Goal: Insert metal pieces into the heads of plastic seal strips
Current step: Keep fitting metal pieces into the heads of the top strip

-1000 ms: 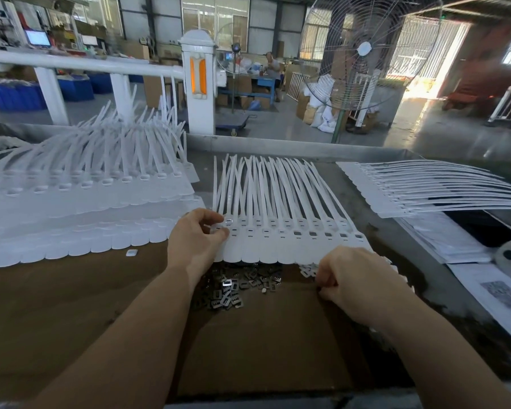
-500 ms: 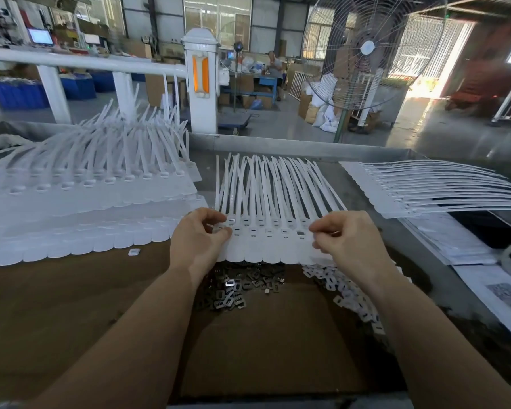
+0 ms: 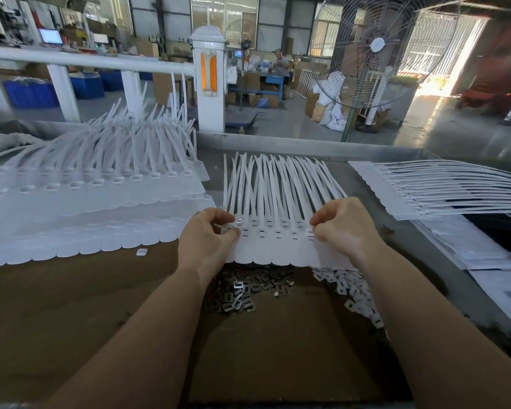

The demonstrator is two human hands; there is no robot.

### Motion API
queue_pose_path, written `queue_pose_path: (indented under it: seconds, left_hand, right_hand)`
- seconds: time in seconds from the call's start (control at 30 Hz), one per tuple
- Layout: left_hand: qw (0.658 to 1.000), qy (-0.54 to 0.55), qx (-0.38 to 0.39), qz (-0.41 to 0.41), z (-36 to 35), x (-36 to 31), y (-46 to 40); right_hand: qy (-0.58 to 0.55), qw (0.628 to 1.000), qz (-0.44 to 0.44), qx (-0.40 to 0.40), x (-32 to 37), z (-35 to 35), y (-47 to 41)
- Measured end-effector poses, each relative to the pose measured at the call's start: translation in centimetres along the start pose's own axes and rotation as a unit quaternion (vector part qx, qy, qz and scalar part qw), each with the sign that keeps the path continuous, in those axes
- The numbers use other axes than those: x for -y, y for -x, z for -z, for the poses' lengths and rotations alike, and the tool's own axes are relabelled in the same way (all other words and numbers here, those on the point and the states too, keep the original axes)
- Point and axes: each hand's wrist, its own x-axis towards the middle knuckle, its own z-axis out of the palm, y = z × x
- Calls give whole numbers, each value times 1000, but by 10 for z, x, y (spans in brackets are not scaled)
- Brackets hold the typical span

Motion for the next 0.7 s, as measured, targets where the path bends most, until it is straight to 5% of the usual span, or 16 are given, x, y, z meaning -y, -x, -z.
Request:
queue_pose_path:
  seconds: [0.7]
  left_hand:
    - [1000,-9,4,-14,2,1,0]
  right_hand:
    - [109,989,94,-21,-11,-16,22]
